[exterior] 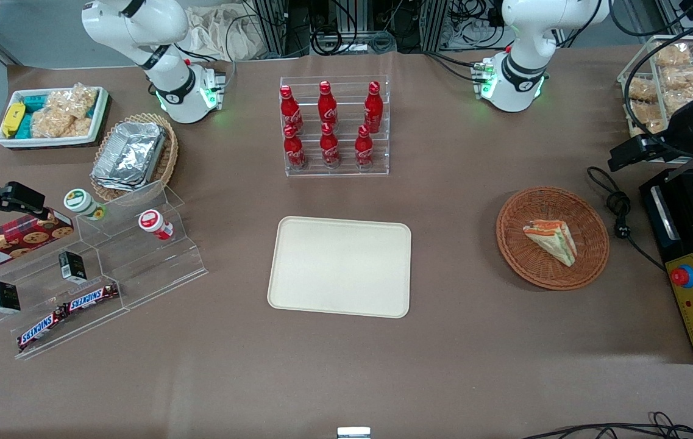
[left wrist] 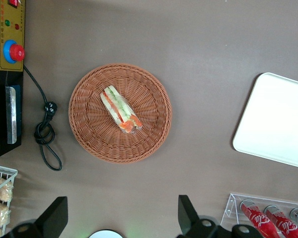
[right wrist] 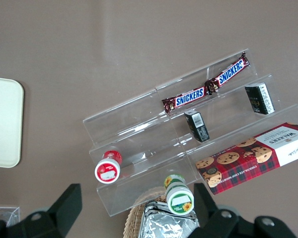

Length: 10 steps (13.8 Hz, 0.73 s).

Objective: Place sandwich from basket to tray
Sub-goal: 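Move the left gripper down over the wrapped sandwich in the wicker basket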

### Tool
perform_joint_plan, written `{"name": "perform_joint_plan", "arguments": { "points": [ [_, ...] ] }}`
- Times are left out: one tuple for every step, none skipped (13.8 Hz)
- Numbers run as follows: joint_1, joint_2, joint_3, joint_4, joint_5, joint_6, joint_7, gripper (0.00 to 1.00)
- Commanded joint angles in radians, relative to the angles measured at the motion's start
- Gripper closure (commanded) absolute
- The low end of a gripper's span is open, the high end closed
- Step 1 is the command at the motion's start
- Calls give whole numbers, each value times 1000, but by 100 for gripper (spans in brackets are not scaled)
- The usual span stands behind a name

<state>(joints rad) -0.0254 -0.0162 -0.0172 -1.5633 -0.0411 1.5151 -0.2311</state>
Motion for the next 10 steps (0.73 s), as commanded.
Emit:
{"name": "perform_joint_plan", "arguments": {
  "points": [
    [-13,16,11,28,12,-13,12,0],
    [-13,22,11,32,12,-13,12,0],
    [-13,33,11,34,13,-10,4,0],
    [-10,42,13,29,13,-10,-17,0],
    [-5,44,16,19,10,-10,-108,0],
    [-4,51,16,-6,10,0,-196,0],
    [-4,58,16,-41,13,34,-255,0],
    [-4,58,16,-96,13,80,-298,0],
    [-4,55,17,-156,13,143,-327,0],
    [-1,56,17,-225,15,210,-347,0]
  ]
}}
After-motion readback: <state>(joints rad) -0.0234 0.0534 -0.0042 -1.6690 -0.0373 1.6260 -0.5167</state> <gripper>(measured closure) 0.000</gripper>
